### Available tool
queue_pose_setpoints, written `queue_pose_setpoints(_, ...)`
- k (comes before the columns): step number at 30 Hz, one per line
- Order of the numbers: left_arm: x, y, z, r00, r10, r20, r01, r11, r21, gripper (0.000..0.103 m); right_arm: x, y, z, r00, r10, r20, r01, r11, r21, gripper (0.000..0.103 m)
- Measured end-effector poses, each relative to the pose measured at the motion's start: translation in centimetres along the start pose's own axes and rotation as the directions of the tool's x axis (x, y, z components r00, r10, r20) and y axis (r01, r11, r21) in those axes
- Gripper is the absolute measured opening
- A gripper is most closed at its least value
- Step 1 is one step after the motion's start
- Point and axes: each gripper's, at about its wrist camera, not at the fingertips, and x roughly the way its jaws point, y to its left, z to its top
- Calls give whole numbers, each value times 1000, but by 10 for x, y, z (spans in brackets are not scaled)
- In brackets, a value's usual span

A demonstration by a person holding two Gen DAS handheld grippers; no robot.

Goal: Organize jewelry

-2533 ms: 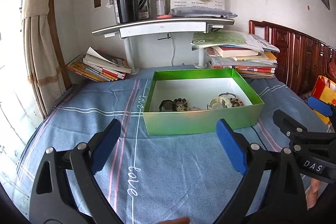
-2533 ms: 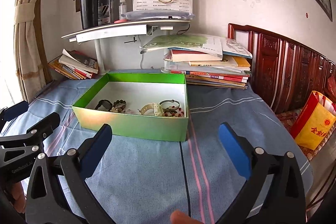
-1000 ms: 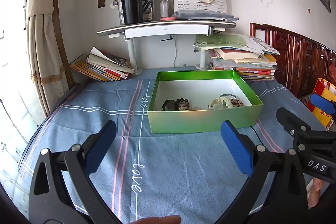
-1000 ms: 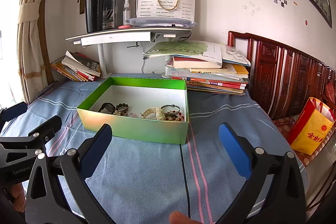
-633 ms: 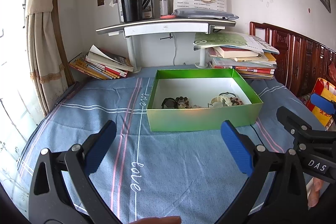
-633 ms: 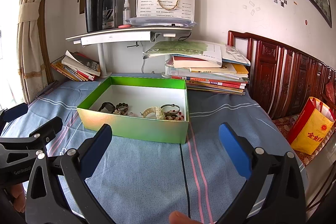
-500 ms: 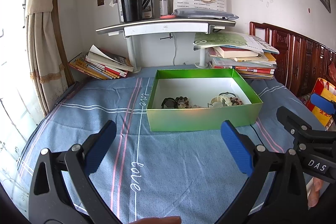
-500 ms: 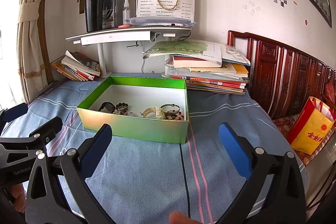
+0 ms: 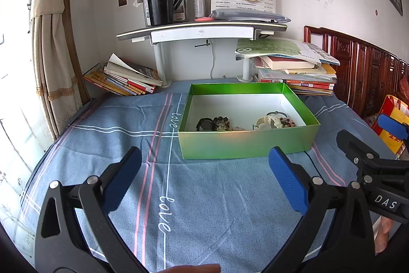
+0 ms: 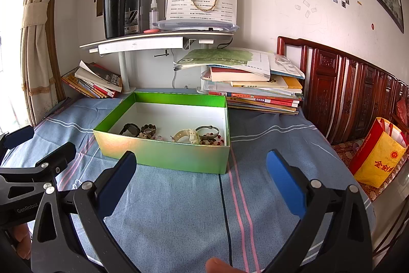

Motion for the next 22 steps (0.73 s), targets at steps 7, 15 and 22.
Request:
queue_pose_setpoints(7, 0, -1, 0, 1000, 1, -2, -1, 1000, -1, 99, 1, 0, -2, 1000, 0, -2, 0, 1000, 1, 100)
queue_pose_setpoints(15, 0, -1, -3, 1000, 1, -5, -1, 1000, -2, 99, 1, 0, -2, 1000, 0, -3, 0, 1000, 1, 100)
queue_pose_setpoints(22, 8, 1, -7, 999, -4, -41, 3, 1000, -10, 99, 15, -11, -10, 998, 0, -56, 1, 1000, 21, 100)
